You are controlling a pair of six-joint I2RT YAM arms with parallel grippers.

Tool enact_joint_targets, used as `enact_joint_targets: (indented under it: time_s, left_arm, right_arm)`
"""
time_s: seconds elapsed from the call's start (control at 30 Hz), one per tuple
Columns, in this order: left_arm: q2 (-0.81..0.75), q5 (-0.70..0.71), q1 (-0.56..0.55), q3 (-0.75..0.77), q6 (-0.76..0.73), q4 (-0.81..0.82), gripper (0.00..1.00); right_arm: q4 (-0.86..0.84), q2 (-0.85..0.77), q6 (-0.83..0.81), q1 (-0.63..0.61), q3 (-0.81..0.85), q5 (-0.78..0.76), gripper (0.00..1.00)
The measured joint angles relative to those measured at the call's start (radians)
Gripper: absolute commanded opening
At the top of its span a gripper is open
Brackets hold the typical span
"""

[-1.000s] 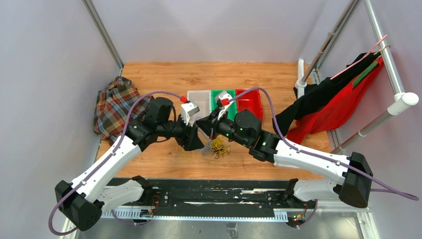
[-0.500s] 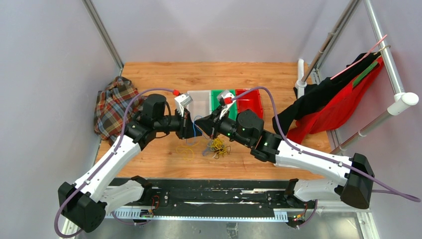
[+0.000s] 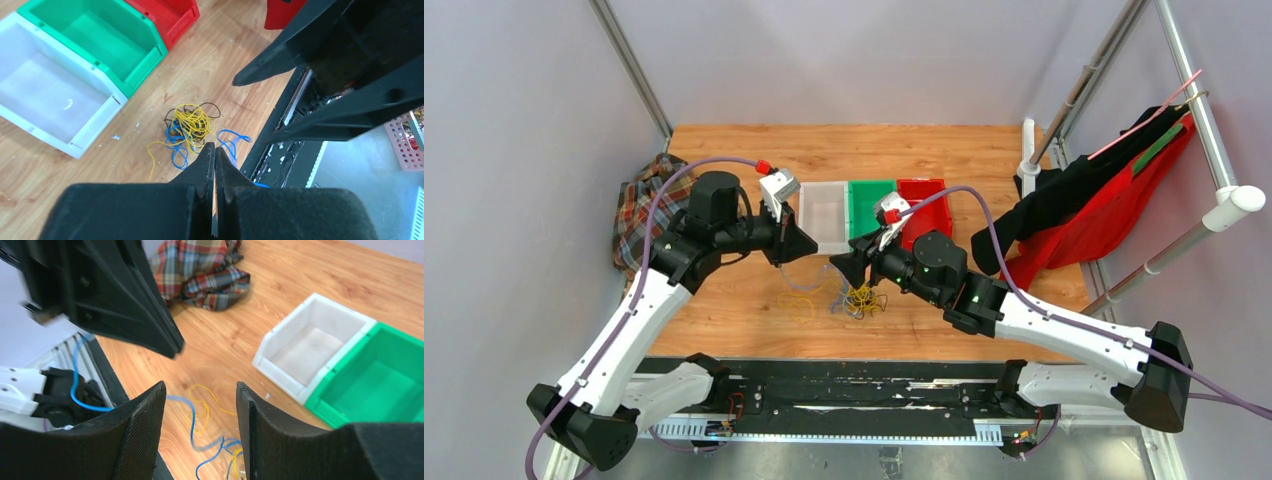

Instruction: Untangle the cables

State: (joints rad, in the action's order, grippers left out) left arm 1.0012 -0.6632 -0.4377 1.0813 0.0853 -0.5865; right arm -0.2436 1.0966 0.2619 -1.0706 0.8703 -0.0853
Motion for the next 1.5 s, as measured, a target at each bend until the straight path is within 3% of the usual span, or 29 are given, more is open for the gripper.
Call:
enact_joint_targets:
  time_s: [0.33, 0.63, 0.8, 0.93, 1.0, 1.03, 1.23, 1.33, 1.5]
  left_arm:
    - [0.000, 0.024, 0.003, 0.089, -0.053, -0.095, 0.01]
    - [0.022, 0.051, 0.003, 0.255, -0.103, -0.145, 0.01]
    - [0.025, 0.072, 0.003, 0.265, -0.137, -0.169, 0.01]
    - [0.032, 0.085, 0.003, 0.274, -0.154, -0.193, 0.01]
    - [0.031, 0.087, 0.003, 0.280, -0.162, -0.204, 0.02]
    - [0.028, 0.087, 0.003, 0.280, -0.166, -0.207, 0.06]
    - [-0.013, 0.077, 0.003, 0.183, -0.211, -0.214, 0.59]
    - [-0.032, 0.039, 0.003, 0.074, -0.216, -0.218, 0.71]
    - [-0.032, -0.046, 0.003, -0.071, -0.178, -0.188, 0.79]
  right_arm:
    - [0.032, 0.011, -0.043, 0.000, -0.109, 0.023, 0.63]
    - [-0.019, 0.039, -0.051, 0.000, -0.182, 0.086, 0.62]
    - [-0.083, 0.113, -0.050, 0.000, -0.186, 0.117, 0.42]
    - [-0.100, 0.196, -0.042, 0.000, -0.184, 0.118, 0.05]
    - [-0.099, 0.225, -0.038, 0.000, -0.182, 0.114, 0.01]
    - [-0.097, 0.229, -0.043, 0.000, -0.180, 0.111, 0.01]
    - [-0.085, 0.170, -0.038, 0.000, -0.153, 0.077, 0.01]
    - [-0.079, 0.129, -0.037, 0.000, -0.115, 0.077, 0.01]
    - [-0.078, 0.097, -0.018, 0.000, -0.040, 0.086, 0.01]
